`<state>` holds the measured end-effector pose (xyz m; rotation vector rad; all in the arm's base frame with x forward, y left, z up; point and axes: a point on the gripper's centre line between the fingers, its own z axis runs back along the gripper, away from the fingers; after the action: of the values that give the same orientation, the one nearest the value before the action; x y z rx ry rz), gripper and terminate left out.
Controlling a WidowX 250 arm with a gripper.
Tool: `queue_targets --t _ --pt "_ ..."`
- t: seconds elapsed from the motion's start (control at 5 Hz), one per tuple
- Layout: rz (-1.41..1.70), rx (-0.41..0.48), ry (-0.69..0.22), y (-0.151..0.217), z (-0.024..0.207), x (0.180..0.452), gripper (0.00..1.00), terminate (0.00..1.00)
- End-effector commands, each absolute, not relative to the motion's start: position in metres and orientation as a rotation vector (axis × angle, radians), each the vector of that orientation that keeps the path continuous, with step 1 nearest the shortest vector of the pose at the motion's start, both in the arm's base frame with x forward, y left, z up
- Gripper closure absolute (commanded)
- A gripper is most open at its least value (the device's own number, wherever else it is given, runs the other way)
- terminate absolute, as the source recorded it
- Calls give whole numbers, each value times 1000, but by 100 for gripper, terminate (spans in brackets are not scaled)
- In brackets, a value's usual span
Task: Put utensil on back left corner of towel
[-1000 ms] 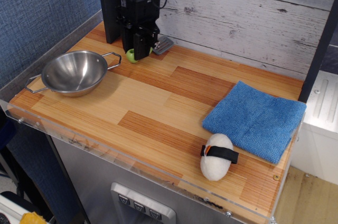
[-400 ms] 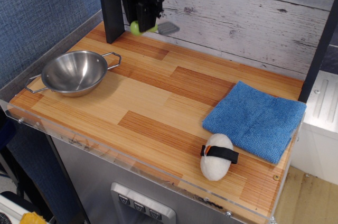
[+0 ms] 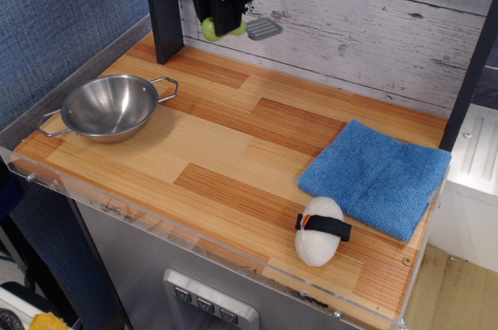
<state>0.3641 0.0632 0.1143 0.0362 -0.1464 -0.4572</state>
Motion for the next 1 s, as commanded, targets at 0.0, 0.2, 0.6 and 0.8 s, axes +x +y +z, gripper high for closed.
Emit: queue_targets --t 0.0,0.2,0.6,0.8 --pt "-661 38 -232 28 146 349 100 0" --pt "-764 15 -224 5 140 343 100 0" --pt "-958 -31 -180 -49 115 347 100 0" --pt "-1026 -47 -146 -67 91 351 100 0"
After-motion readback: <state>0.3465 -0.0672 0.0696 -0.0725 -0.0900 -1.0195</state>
